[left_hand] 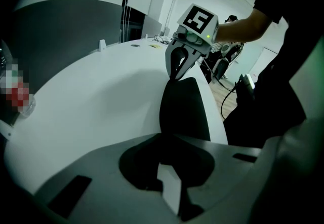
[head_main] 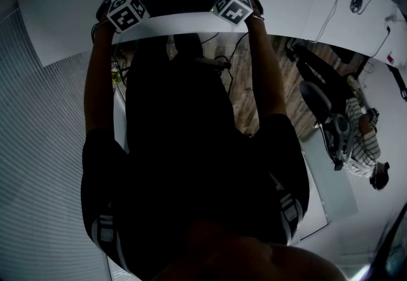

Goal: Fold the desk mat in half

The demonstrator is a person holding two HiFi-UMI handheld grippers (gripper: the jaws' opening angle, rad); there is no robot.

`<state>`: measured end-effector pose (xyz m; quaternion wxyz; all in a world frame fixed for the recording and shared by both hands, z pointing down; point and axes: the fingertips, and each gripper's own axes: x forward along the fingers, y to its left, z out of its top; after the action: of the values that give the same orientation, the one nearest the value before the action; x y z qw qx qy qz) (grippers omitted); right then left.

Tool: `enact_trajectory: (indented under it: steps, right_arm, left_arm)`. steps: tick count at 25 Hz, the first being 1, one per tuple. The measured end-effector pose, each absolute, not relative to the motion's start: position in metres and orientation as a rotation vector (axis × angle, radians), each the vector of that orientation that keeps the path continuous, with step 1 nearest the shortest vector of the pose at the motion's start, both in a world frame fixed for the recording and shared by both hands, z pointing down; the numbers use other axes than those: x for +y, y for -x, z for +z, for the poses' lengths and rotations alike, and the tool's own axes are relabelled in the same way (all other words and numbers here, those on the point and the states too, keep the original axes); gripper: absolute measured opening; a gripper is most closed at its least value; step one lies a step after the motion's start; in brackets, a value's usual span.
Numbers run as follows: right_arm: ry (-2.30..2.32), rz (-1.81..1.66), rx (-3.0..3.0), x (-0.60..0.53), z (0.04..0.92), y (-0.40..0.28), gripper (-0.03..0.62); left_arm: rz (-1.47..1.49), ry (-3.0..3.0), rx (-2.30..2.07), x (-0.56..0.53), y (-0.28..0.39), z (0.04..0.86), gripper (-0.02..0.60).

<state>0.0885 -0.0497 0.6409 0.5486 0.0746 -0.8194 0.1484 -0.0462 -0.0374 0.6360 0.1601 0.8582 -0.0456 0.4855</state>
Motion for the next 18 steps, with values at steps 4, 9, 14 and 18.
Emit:
enact_trajectory:
  steps: [4, 9, 14, 18]
  right_arm:
    - [-0.193, 0.350, -1.936, -0.057, 0.640, -0.089, 0.008]
    - [-0.218, 0.362, -1.931, -0.065, 0.646, -0.096, 0.008]
    - [-0.240, 0.351, -1.923, -0.056, 0.653, -0.091, 0.008]
    - [-0.252, 0.342, -1.919, -0.057, 0.652, -0.089, 0.008]
  left_arm:
    - [1.410, -2.463, -0.156, -0.046, 0.045, 0.636, 0.015]
    - [1.396, -2.468, -0.229, -0.059, 0.043, 0.640, 0.046]
    - [1.400, -2.472, -0.311, -0.055, 0.056, 0.648, 0.071]
    - [1.420, -2.455, -0.375, -0.059, 0.071, 0.646, 0.071]
